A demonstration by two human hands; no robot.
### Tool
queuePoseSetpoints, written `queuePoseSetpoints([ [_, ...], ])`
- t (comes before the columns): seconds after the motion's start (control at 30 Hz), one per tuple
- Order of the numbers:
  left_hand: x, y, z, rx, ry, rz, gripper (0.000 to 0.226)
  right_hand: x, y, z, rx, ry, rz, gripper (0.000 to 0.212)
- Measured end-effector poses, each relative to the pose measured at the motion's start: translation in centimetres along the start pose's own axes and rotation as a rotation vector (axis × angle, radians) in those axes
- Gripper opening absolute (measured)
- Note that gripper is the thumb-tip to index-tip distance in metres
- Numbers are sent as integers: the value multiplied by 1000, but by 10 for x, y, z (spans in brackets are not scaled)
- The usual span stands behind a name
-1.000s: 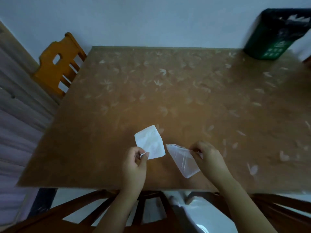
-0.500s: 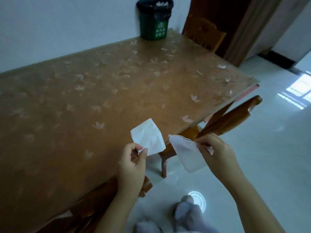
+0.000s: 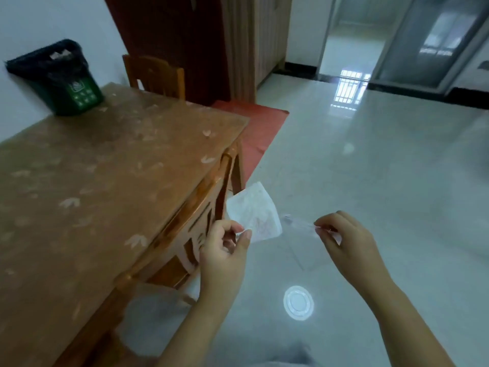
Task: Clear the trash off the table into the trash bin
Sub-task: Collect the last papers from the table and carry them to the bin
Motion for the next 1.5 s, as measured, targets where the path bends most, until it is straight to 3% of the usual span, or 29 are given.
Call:
queuePoseSetpoints([
  [0.3,-193,20,42,-5,-282,-60,28,94,149,40,-192,112,-137,10],
  [0.57,-303,-5,147,-11,-365,-49,22,86,226,141,-292,101,-176,13],
  [0.7,-348,-15,237,-23,-387,-18,35,74,248,239,-276,73,-195,14],
  [1.13,-443,-46,491,9,-296,79,21,31,308,522,-228,20,-152,13],
  [1.5,-535,-59,714,27,-57,106,31,9,363,820,12,-34,-105,11],
])
Point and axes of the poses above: each hand's wrist, its own z-axis towards the middle knuckle, its own x-axis out of the back of the hand, y = z × x, the point moved 2 cm from there along z, towards the middle knuckle, and after that the axes turned 2 degrees about -z, right-handed, at the moved point
